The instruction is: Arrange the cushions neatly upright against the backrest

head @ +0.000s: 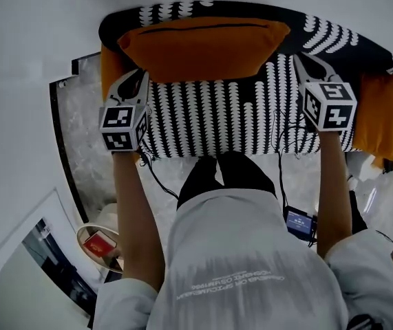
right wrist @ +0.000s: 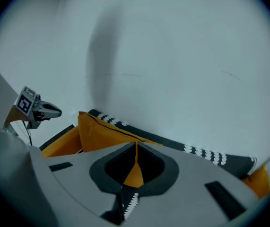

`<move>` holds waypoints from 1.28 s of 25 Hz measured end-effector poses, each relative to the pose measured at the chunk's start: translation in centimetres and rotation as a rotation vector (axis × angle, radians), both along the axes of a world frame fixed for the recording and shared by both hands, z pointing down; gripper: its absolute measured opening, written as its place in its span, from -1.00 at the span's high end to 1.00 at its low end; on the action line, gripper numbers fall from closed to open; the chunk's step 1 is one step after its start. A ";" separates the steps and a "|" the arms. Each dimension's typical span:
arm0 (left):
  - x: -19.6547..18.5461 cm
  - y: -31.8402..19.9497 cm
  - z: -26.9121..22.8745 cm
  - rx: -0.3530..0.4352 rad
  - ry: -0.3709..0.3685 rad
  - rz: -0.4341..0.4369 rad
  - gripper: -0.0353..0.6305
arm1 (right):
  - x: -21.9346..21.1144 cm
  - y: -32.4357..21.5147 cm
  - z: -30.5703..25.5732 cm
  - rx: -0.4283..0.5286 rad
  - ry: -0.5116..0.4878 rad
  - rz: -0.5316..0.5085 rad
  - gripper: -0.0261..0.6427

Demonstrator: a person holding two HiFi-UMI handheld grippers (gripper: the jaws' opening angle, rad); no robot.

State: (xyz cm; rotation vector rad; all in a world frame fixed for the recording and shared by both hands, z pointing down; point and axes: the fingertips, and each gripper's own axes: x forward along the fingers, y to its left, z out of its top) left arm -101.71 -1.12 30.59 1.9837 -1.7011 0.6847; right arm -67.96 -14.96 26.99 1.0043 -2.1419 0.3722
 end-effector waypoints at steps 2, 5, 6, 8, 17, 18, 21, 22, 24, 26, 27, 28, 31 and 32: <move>0.9 0.4 -1.7 0.030 -0.009 0.023 0.82 | -1.0 1.5 -2.2 0.042 -0.006 -0.056 0.88; 2.0 0.9 -4.4 0.084 -0.024 0.043 0.85 | -2.5 3.4 -5.1 0.101 -0.029 -0.105 0.91; 2.4 1.0 -5.3 0.103 -0.030 0.051 0.85 | -2.7 3.9 -6.1 0.120 -0.039 -0.110 0.91; 3.3 1.7 -7.2 0.137 -0.040 0.065 0.85 | -2.7 5.0 -8.2 0.154 -0.059 -0.107 0.91; 6.6 6.3 -14.9 0.265 -0.048 0.084 0.85 | -1.5 11.8 -18.0 0.304 -0.170 -0.040 0.91; 7.1 6.7 -15.8 0.281 -0.047 0.083 0.85 | -1.3 12.5 -18.8 0.317 -0.167 -0.045 0.91; 8.6 8.0 -18.2 0.322 -0.040 0.085 0.85 | -0.7 14.6 -20.7 0.347 -0.152 -0.065 0.91; 9.2 8.6 -18.8 0.331 -0.042 0.092 0.85 | -0.6 15.4 -21.1 0.355 -0.152 -0.068 0.91; 9.9 9.6 -20.0 0.348 -0.055 0.105 0.85 | -0.5 17.0 -22.0 0.368 -0.161 -0.071 0.91; 10.4 10.2 -21.6 0.373 -0.069 0.112 0.85 | -0.4 18.2 -22.9 0.389 -0.166 -0.076 0.91; 10.6 10.4 -22.6 0.392 -0.075 0.116 0.86 | -0.2 18.7 -23.4 0.403 -0.163 -0.077 0.91; 10.9 10.5 -23.7 0.416 -0.082 0.121 0.85 | 0.1 19.1 -23.9 0.416 -0.159 -0.079 0.91; 11.4 11.1 -26.8 0.496 -0.098 0.129 0.85 | 0.7 20.2 -25.2 0.448 -0.162 -0.085 0.91; 11.5 11.3 -27.6 0.517 -0.105 0.130 0.86 | 0.9 20.6 -25.5 0.456 -0.165 -0.084 0.91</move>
